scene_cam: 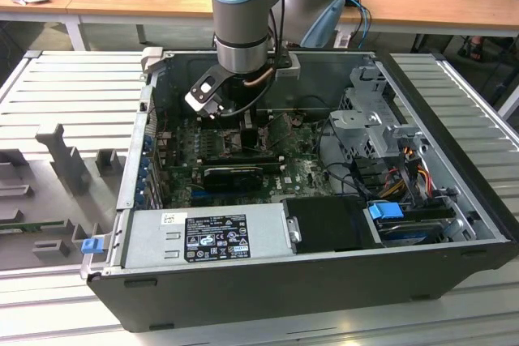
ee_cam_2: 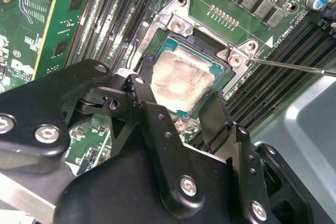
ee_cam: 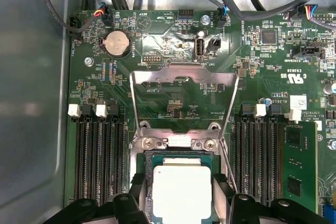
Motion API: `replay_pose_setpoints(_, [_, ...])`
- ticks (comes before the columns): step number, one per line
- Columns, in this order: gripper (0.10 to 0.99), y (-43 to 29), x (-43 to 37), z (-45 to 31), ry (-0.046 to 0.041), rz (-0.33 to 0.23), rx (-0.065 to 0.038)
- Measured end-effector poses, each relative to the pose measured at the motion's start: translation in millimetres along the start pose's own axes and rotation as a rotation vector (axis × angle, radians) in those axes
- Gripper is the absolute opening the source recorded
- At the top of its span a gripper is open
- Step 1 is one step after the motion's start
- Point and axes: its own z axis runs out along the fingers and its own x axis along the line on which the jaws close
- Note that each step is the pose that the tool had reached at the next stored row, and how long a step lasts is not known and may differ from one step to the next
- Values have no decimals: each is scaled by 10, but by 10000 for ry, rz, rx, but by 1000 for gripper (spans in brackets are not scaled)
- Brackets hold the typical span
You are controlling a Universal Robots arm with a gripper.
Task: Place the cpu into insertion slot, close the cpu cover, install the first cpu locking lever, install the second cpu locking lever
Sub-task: 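Place the cpu into insertion slot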
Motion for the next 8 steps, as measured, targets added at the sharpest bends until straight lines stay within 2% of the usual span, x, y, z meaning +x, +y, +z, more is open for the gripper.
replay_pose_setpoints(8, [616, 0, 3, 0, 34, 3, 0])
